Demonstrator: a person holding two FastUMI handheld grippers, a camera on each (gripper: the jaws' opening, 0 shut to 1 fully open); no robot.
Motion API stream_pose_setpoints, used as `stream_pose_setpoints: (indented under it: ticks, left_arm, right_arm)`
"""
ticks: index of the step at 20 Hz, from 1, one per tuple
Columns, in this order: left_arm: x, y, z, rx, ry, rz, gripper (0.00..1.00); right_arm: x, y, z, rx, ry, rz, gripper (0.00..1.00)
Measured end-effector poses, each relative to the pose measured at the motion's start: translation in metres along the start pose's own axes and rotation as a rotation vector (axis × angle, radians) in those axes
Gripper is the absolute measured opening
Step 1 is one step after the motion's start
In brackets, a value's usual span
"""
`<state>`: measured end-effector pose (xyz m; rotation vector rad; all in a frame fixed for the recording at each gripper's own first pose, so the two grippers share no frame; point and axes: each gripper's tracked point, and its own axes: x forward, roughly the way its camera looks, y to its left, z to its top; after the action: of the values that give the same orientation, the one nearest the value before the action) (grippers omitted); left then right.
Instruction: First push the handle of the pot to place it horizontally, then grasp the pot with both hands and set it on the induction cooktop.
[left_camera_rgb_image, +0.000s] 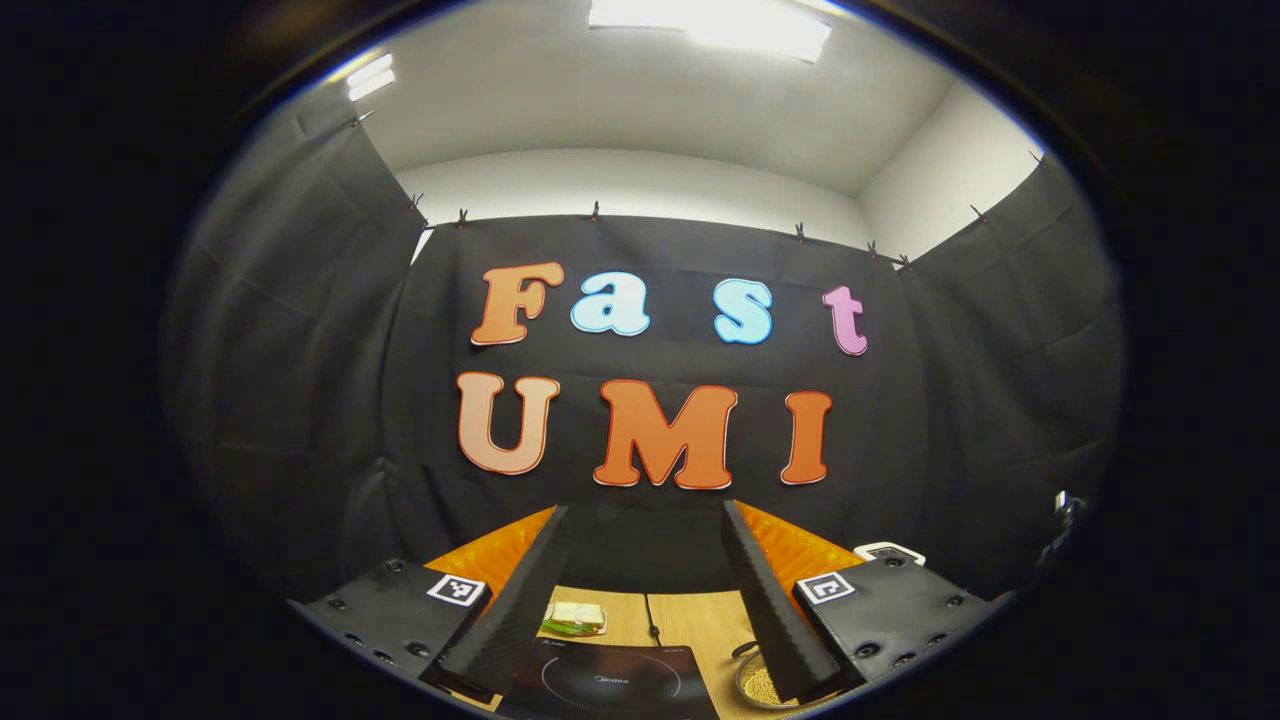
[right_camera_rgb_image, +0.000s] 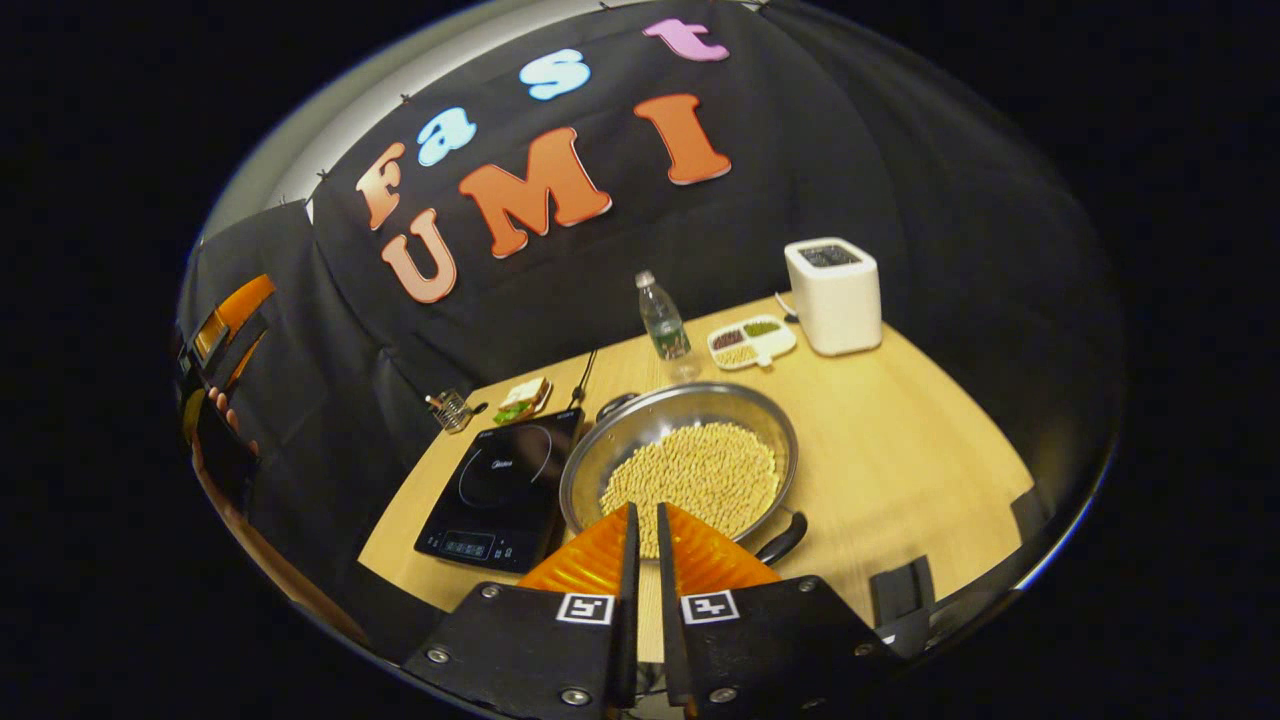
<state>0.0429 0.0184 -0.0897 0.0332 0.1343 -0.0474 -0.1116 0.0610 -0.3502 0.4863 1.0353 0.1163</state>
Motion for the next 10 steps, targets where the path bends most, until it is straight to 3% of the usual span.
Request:
stream_pose_setpoints:
  ticks: [3, 10]
  left_arm:
    - [0.001, 0.014, 0.001, 0.022, -0.003, 0.050, 0.97]
    - [-0.003, 0.013, 0.011, 0.051, -0.055, 0.054, 0.98]
  right_arm:
    - [0.014, -0.007, -0.038, 0.021, 0.117, -0.003, 0.01]
    - [0.040, -0.022, -0.085, 0.075, 0.322, -0.027, 0.00]
